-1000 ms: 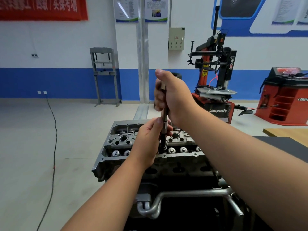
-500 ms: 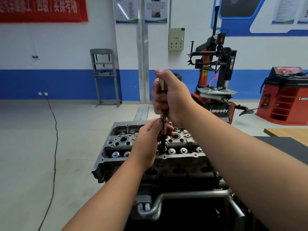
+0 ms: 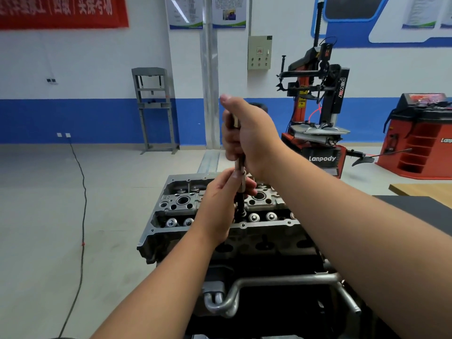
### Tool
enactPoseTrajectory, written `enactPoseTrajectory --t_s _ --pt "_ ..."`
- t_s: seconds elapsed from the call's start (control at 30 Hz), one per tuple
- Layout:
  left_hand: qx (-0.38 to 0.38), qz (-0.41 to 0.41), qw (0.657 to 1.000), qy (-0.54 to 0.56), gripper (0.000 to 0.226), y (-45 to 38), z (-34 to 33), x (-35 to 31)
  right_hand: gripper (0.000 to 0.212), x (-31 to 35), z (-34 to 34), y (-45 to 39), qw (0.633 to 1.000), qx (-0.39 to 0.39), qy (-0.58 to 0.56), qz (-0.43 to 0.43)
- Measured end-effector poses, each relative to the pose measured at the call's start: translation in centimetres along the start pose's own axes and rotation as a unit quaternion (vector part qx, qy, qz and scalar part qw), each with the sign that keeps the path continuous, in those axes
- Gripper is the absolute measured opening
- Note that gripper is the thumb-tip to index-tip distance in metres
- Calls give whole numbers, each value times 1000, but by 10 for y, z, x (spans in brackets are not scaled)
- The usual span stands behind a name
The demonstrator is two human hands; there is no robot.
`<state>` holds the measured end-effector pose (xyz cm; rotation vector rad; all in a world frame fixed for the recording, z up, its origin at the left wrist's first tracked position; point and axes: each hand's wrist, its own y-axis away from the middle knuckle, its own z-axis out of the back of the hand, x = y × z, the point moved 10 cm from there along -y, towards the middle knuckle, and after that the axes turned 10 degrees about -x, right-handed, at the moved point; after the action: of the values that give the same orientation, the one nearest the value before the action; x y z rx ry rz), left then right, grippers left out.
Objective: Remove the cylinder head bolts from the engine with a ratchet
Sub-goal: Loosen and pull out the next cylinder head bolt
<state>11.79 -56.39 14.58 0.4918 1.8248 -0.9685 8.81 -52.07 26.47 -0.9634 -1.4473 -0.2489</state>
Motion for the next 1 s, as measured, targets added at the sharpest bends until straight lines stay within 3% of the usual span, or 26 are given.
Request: enactPoseTrajectory --t_s 0.07,0.17,0.23,0.37,0.47,0.57,0.63,0.73,0.8,0.9,1.0 --pt "-6 -2 1000 -13 35 -1 0 0 35 0 2 1 1000 -22 5 8" --pt "-34 -21 999 -6 18 -3 4 -3 17 13 20 6 984 -151 56 73" --pt "-53 -31 998 -5 13 -5 7 -4 13 19 25 10 971 -197 84 104" --pt "-38 -26 999 5 14 -5 6 -2 26 15 14 9 983 -150 47 93" --pt "-3 -4 1000 7 33 -2 0 1 40 9 4 3 998 -58 10 39" --pt "-6 7 1000 -5 35 -2 1 2 36 8 3 2 1000 3 -4 12" --pt "-13 2 1000 -12 31 -2 2 1 30 6 9 4 999 -34 11 17" --pt "-31 -15 999 -11 22 -4 3 -1 28 10 27 10 980 -167 84 64" --pt "-46 -19 999 -11 21 -5 5 -2 28 11 29 13 974 -197 86 75" --pt "-46 -17 999 -11 28 -6 6 0 28 15 23 11 978 -174 82 86" --pt "-9 -2 1000 6 38 -4 -1 2 38 6 9 2 997 -71 29 9"
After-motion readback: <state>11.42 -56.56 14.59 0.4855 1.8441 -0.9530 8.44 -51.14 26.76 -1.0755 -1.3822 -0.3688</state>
